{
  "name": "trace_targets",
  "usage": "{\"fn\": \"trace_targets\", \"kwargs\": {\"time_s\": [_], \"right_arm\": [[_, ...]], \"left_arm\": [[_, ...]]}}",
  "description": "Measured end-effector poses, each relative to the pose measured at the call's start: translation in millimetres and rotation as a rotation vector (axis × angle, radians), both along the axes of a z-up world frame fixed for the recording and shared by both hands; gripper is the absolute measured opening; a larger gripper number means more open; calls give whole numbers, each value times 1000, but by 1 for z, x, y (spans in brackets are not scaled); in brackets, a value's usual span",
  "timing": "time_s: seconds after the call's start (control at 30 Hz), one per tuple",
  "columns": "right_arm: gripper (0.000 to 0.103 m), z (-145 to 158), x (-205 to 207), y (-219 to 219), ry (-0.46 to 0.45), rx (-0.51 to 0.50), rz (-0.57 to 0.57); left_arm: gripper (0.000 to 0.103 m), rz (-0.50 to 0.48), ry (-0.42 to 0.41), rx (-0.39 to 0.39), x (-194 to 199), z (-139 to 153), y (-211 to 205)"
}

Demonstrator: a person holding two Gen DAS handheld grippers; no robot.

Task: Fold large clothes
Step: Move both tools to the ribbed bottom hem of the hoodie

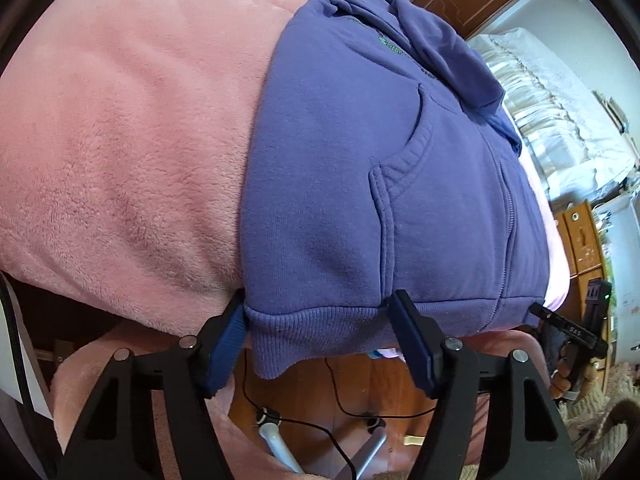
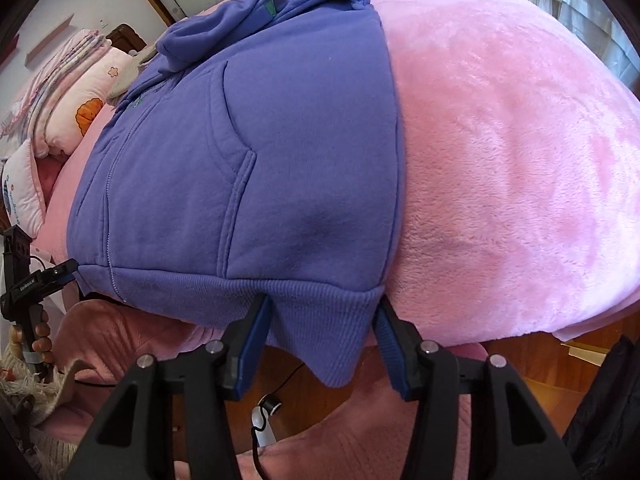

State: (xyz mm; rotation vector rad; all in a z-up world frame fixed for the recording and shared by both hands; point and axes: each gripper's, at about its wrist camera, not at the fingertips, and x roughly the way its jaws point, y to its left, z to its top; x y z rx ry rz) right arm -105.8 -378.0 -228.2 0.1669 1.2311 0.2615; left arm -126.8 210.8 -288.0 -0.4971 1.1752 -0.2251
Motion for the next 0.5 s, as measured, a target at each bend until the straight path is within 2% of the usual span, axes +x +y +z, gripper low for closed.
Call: {"fn": "trace_targets", "kwargs": {"time_s": [0.17, 0.3, 0.43, 0.5], "right_arm": [[48, 0, -1, -1, -3, 21, 11], [47, -2, -2, -2, 0, 31, 22], [46, -2, -2, -3, 2, 41, 23], [43, -3, -3, -3, 7, 46, 28]], "left_arm": [[61, 20, -8, -47, -6, -2, 9], [61, 11, -11, -42, -7, -3, 8], [69, 4, -7, -52, -3, -4, 5], [75, -18, -9, -32, -2, -3, -1]]}}
